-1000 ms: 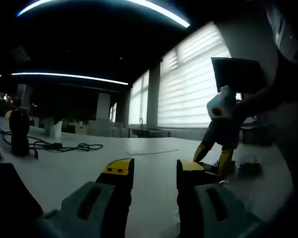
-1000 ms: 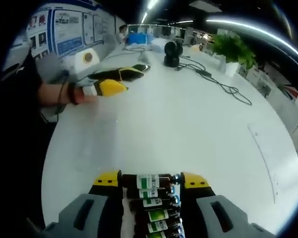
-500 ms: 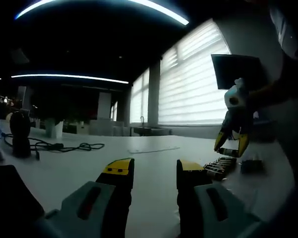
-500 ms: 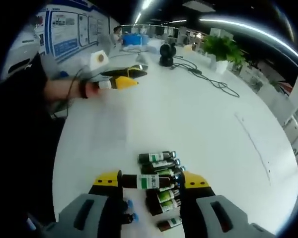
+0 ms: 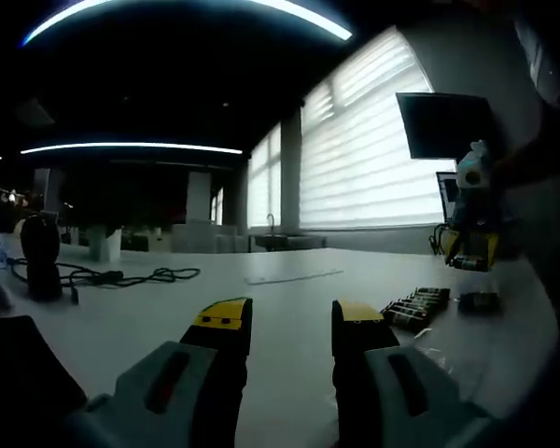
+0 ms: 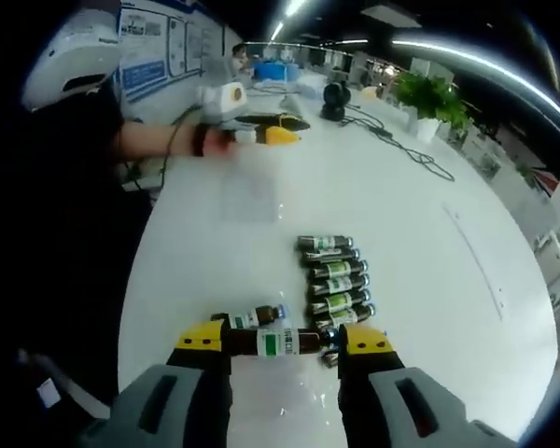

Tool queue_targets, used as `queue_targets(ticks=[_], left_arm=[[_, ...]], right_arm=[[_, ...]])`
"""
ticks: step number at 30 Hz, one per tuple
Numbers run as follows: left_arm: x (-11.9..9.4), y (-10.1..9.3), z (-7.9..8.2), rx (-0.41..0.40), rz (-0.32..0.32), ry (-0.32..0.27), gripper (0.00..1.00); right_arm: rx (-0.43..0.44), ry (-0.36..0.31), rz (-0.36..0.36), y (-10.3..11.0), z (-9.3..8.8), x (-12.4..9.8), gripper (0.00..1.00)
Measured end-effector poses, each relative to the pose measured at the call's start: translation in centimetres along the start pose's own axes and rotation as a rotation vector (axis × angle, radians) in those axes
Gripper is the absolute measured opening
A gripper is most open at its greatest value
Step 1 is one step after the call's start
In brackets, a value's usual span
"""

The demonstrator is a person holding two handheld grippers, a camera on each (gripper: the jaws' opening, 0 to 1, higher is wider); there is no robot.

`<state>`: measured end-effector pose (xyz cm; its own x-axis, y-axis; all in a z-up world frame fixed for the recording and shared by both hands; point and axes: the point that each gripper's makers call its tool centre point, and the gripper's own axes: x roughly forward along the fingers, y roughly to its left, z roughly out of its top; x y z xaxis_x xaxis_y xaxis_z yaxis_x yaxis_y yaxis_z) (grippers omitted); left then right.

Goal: Grip medicine bottles put into box

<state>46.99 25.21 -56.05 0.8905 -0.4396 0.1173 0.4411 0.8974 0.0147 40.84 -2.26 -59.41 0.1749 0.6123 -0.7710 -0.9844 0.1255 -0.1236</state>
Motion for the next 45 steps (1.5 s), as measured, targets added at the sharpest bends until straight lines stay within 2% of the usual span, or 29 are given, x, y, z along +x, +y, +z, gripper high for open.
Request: queue_targets(ticks=[10,23,28,32,35,39,42,44,45], left_arm=[[0.0,0.4,-0.2,0.003,0.009,0.003,0.27],[0.1,0.5,-0.6,0.014,0.015,0.017,0.27],[0.1,0.5,-0.7,0.017,0.017,0.022,0.27],[0.1,0.5,-0.8,0.017,0.017,0.024,0.27],[0.2,0.5,-0.8,0.018,0.017,0.024,0.27],[0.2,0.5,-0.8,0.016,0.017,0.024,0.27],[0.2,0.4,-0.7,0.014,0.013,0.022,0.27],[0.2,0.4,-0.7,0.013,0.011,0.02,0.27],[0.1,0.4,-0.7,0.011,0.01,0.017,0.27]], right_arm=[[-0.04,-0.003,0.066,1.3,-1.6,0.1,0.41],[-0.111,0.002,0.17,2.4,-2.4,1.6,0.41],[-0.115,-0.001,0.179,2.2,-2.7,1.9,0.41],[-0.114,-0.008,0.175,2.2,-2.6,2.0,0.34],[-0.061,-0.036,0.184,2.4,-2.2,2.0,0.38],[-0.036,-0.073,0.156,2.1,-1.2,1.4,0.39],[0.054,-0.131,0.076,0.8,-0.1,0.8,0.36],[0.102,-0.139,0.039,0.3,0.0,0.6,0.34],[0.124,-0.156,-0.017,-0.5,0.1,0.4,0.32]])
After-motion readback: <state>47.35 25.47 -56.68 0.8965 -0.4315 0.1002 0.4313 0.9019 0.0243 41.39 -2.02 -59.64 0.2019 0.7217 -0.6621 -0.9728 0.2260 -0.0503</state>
